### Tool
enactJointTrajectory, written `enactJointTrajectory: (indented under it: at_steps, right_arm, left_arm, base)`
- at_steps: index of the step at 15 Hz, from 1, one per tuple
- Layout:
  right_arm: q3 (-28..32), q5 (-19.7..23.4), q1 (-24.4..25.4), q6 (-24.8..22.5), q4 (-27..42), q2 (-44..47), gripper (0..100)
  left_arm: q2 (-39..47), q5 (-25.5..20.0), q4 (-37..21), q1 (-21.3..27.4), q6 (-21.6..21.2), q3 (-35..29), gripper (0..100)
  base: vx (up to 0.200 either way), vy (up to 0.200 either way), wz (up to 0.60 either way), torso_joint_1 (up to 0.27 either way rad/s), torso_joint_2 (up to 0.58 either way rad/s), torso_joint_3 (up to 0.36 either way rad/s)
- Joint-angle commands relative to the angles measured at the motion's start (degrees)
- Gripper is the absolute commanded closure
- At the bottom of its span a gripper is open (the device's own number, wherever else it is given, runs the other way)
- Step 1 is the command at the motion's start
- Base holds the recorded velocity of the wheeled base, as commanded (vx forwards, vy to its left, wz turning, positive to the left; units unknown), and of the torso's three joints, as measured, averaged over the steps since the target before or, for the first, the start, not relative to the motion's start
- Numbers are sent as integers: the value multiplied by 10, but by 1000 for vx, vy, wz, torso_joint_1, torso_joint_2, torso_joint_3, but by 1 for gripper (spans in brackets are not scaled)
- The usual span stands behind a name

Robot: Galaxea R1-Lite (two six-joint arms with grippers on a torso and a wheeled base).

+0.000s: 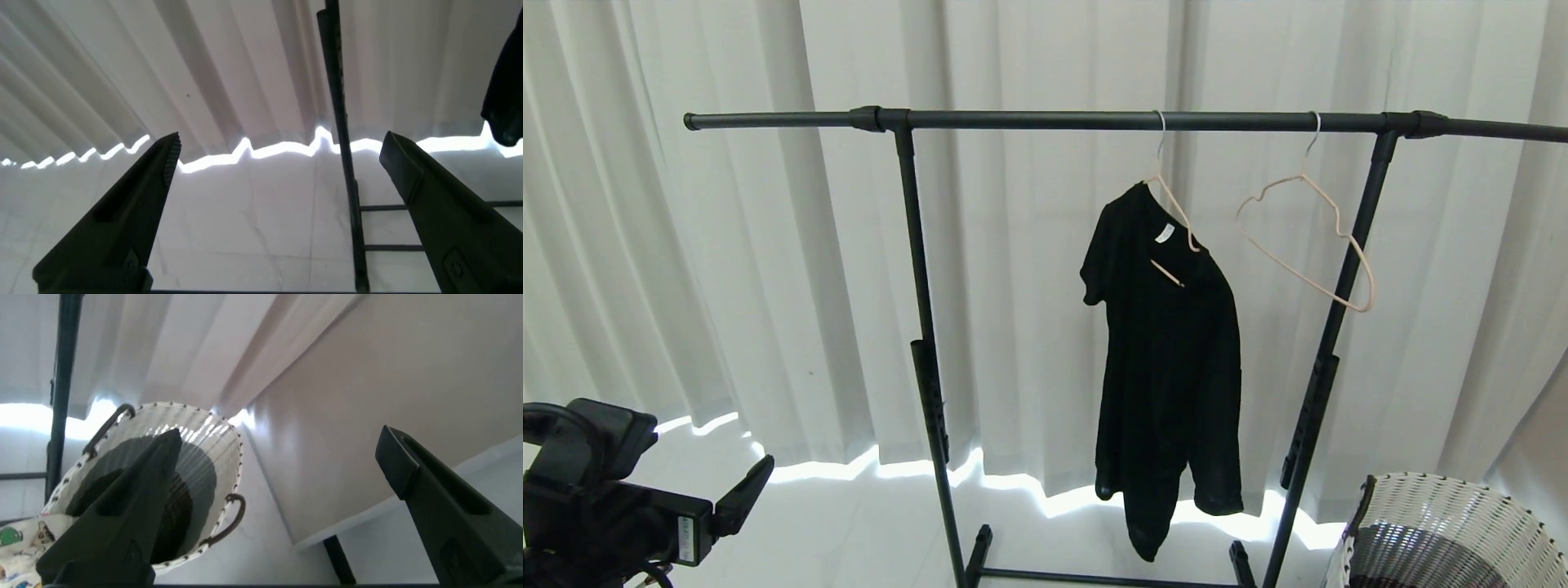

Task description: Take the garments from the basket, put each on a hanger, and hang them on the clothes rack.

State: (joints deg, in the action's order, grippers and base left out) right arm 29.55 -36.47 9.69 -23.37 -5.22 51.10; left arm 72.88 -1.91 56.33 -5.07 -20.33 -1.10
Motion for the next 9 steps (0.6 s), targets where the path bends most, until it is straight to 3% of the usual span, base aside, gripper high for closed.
enactJointTrajectory:
  at_steps: [1,4,8,9]
  right_arm:
    - [-11,1,0,0,0,1,0]
    - [-57,20,0,0,0,7,0]
    - [-109,102,0,4,0,62,0]
    - [-114,149,0,4,0,95,0]
  left_arm:
    - [1,0,0,0,1,0,0]
    - [-4,-4,0,1,2,0,0]
    - [-8,-9,0,33,2,0,0]
    - [-9,-9,0,36,2,0,0]
  base:
    - [0,0,0,-115,344,203]
    - [0,0,0,-128,356,224]
    - [0,0,0,-25,70,48]
    - [0,0,0,0,0,0]
